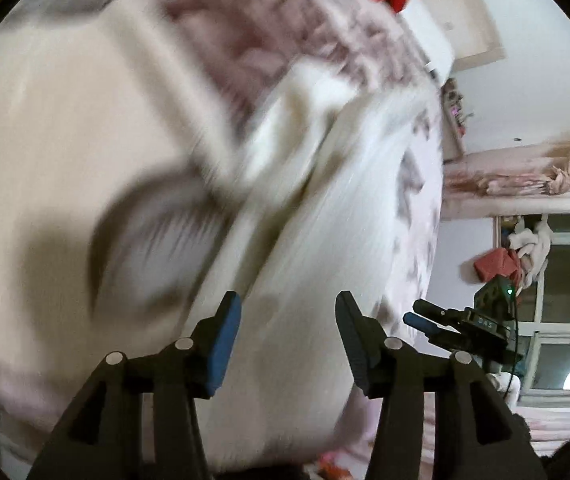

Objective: Fold large clothes

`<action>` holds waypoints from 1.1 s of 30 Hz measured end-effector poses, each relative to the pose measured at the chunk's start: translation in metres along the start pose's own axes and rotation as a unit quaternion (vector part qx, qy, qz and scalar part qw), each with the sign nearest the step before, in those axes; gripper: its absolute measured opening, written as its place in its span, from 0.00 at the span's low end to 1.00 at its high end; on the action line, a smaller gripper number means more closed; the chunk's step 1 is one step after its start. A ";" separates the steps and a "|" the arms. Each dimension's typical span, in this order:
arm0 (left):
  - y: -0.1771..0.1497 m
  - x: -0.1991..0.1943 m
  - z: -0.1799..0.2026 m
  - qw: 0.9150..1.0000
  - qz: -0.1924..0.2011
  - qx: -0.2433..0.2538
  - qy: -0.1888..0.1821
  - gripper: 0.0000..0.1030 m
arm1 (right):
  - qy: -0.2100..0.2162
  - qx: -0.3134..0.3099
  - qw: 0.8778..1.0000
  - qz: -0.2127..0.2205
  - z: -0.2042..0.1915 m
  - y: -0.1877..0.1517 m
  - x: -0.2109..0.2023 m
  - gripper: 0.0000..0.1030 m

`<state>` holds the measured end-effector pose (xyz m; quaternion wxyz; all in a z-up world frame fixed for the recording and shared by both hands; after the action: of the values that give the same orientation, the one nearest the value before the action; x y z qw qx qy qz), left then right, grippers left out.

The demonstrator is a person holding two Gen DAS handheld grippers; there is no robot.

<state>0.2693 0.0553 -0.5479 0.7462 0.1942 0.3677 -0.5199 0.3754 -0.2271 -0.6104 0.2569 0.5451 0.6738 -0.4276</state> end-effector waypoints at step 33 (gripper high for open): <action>0.161 0.105 -0.021 0.998 -0.027 0.052 -0.025 0.19 | -0.156 -0.027 0.987 -0.038 -0.103 0.169 0.119 0.37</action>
<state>0.4303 0.0649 -0.6551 0.7298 0.2091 0.3266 -0.5630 0.5162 -0.0712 -0.7056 0.3566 0.4389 0.6570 -0.4985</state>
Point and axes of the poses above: each gripper's, at about its wrist camera, not at the fingertips, and x roughly the way its jaws point, z to its right, y to its top, the point moved 9 cm from there along x, roughly the way its jaws point, and after that the axes turned 11 degrees about -z, right-handed, at the moved point
